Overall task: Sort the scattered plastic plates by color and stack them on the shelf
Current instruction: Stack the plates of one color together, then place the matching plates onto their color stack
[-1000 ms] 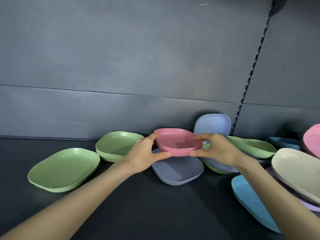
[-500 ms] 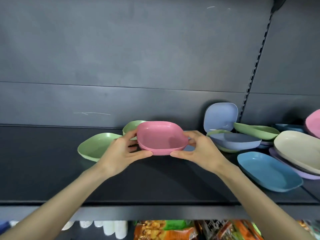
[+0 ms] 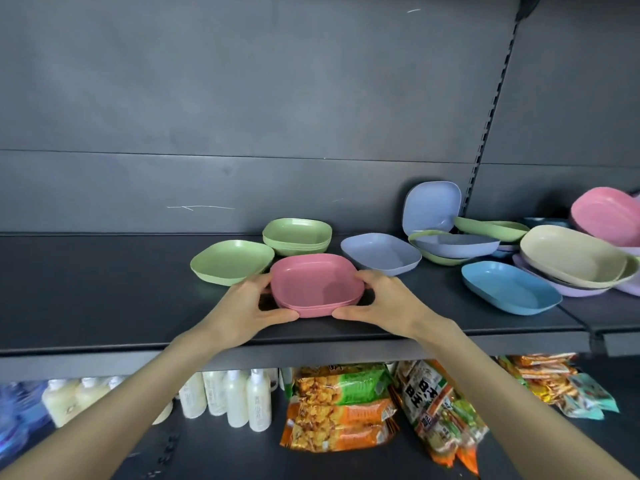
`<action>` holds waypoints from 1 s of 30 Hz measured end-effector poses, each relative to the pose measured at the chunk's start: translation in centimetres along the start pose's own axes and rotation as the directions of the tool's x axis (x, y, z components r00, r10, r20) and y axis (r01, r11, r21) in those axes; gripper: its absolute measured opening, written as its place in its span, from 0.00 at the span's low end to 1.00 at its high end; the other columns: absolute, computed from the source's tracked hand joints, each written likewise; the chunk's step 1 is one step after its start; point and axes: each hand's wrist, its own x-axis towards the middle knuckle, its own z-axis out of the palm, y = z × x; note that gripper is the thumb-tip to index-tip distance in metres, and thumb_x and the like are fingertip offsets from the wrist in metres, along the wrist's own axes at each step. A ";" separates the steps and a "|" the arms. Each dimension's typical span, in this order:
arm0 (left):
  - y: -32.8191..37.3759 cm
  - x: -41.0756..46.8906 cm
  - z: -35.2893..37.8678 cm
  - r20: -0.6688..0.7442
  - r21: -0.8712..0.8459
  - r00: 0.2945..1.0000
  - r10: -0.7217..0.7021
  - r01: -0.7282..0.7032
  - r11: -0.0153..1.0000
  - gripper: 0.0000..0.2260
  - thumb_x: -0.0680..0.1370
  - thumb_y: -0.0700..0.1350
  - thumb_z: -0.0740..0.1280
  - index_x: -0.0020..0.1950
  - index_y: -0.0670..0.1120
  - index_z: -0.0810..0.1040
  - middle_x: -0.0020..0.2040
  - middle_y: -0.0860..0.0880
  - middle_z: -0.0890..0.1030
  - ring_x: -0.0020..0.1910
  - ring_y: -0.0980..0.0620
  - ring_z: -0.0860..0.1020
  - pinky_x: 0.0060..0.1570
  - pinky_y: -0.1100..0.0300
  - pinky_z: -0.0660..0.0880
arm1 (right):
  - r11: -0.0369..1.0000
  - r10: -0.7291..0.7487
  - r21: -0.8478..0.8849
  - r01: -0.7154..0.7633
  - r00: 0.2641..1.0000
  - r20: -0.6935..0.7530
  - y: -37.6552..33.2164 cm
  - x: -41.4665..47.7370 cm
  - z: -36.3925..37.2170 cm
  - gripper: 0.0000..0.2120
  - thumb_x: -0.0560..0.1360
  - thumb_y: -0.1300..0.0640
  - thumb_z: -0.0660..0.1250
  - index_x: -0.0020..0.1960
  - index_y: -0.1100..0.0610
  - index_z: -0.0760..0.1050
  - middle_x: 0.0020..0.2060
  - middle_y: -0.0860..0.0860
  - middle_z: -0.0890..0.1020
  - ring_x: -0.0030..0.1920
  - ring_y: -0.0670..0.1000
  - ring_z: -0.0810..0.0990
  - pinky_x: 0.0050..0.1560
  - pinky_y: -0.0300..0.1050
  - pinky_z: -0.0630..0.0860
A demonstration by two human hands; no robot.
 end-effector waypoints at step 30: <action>25.9 13.4 13.2 0.161 0.506 0.877 0.452 -0.466 0.725 0.25 0.77 0.57 0.63 0.71 0.49 0.65 0.67 0.49 0.71 0.68 0.49 0.65 0.64 0.54 0.63 | 0.740 0.144 -0.590 -0.324 0.932 -0.331 11.3 -10.2 -28.2 0.26 0.72 0.49 0.70 0.68 0.54 0.69 0.64 0.53 0.72 0.64 0.55 0.70 0.63 0.45 0.66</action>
